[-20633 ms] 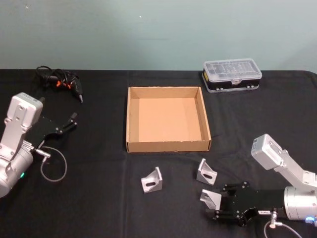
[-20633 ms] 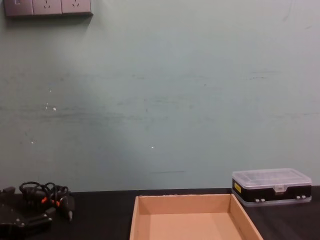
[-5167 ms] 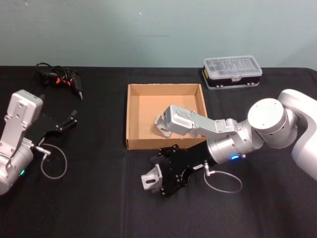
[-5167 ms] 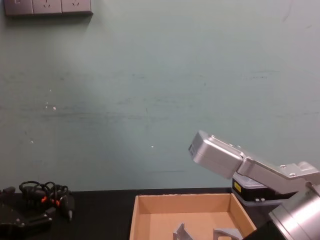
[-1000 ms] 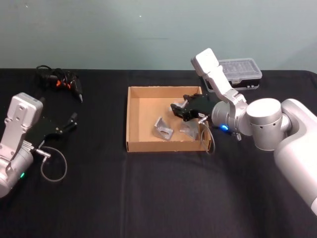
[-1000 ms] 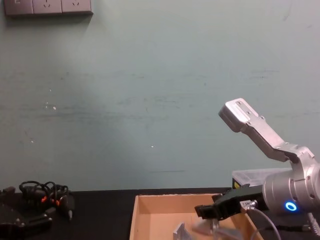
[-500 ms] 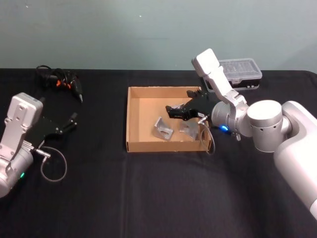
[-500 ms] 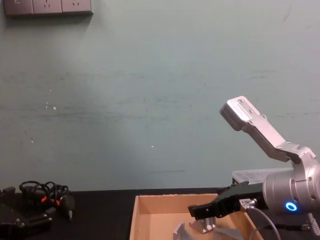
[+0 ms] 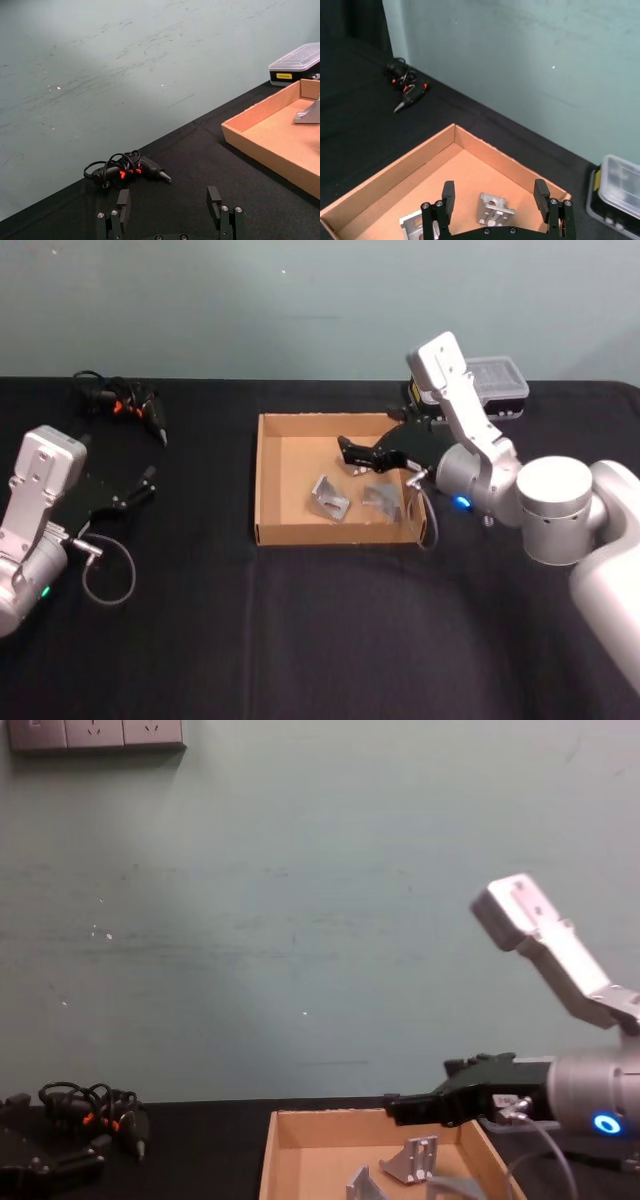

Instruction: Use one hand to pick up the angle iron from the table and place it into the box.

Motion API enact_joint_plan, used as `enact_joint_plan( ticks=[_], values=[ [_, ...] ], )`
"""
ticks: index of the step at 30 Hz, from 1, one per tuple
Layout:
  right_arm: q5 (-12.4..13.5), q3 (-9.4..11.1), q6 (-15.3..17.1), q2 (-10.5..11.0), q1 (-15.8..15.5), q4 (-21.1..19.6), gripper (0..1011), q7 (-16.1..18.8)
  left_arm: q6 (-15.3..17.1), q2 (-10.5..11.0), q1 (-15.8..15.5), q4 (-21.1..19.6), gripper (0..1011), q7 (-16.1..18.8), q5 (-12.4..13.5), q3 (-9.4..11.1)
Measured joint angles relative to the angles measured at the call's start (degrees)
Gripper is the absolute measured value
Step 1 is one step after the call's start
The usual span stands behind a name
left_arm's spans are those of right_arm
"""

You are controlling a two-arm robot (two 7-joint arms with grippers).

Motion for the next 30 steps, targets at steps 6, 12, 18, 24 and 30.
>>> enact_joint_plan(
  ticks=[6,12,18,24,30],
  values=[
    [-0.6,2.0,-1.2,1.8,-4.8,-6.5,1004,-2.4,0.0,0.0,0.0,0.0,1000,0.0,0.0,0.0],
    [-3.4,2.8,-3.6,4.0,-8.6,-11.3,1004,-4.3,0.0,0.0,0.0,0.0,1000,0.0,0.0,0.0],
    [-6.8,3.8,-6.1,6.6,-12.8,-16.0,1004,-6.4,0.0,0.0,0.0,0.0,1000,0.0,0.0,0.0],
    [-8.5,5.6,-8.2,8.2,-16.7,-19.0,1004,-7.9,0.0,0.0,0.0,0.0,1000,0.0,0.0,0.0],
    [-9.0,7.5,-9.2,8.6,-19.3,-20.1,1004,-8.5,0.0,0.0,0.0,0.0,1000,0.0,0.0,0.0]
  ],
)
